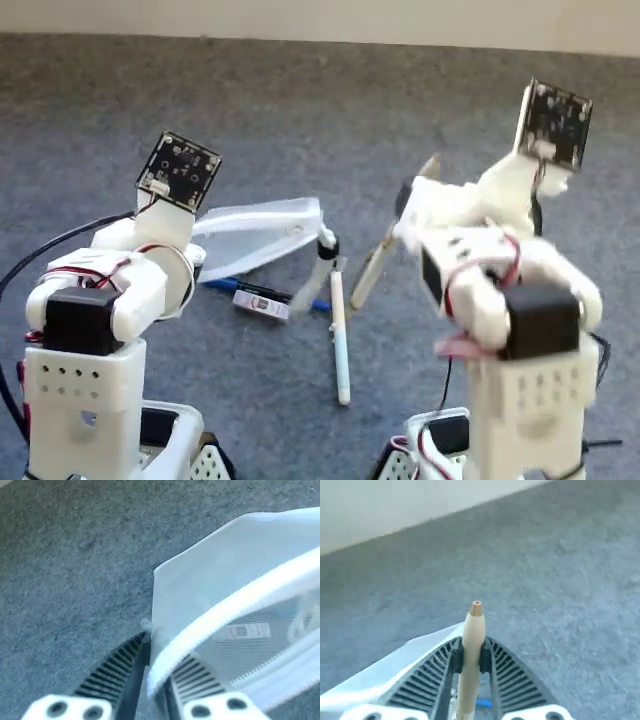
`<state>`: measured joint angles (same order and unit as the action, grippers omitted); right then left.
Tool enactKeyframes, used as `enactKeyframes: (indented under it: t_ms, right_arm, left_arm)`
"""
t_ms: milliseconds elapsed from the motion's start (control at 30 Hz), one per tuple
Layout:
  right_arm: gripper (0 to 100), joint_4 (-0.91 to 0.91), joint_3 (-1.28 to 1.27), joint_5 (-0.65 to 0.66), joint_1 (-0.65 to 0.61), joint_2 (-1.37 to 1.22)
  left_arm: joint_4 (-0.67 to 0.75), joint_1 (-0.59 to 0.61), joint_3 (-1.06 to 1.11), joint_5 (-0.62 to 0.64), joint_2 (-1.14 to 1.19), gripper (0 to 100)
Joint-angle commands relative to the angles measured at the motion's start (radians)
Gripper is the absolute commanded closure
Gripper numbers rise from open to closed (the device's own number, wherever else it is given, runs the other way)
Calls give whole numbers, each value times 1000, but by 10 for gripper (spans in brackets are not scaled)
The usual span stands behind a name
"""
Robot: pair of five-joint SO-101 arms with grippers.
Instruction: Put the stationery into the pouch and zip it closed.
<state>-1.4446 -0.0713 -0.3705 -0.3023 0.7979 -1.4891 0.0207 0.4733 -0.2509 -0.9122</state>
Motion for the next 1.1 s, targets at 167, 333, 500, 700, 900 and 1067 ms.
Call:
enactKeyframes:
  t_ms: [167, 333, 500, 700, 900, 1067]
  right_arm:
    - [994, 102, 33, 192, -208, 209]
    - [994, 257, -84, 201, -326, 309]
    - [994, 509, -232, 203, -452, 406]
    - [994, 794, -420, 203, -522, 463]
    - [994, 993, -553, 204, -524, 466]
    - [994, 1152, -644, 256, -518, 466]
  left_arm:
    - [-2, 90, -56, -12, 2, 991]
    - [-2, 90, -53, -12, 2, 992]
    - [-3, 90, -51, -9, 2, 992]
    - [-3, 90, -51, -8, 2, 992]
    - [-3, 90, -51, -8, 2, 992]
    - [-3, 90, -51, -8, 2, 992]
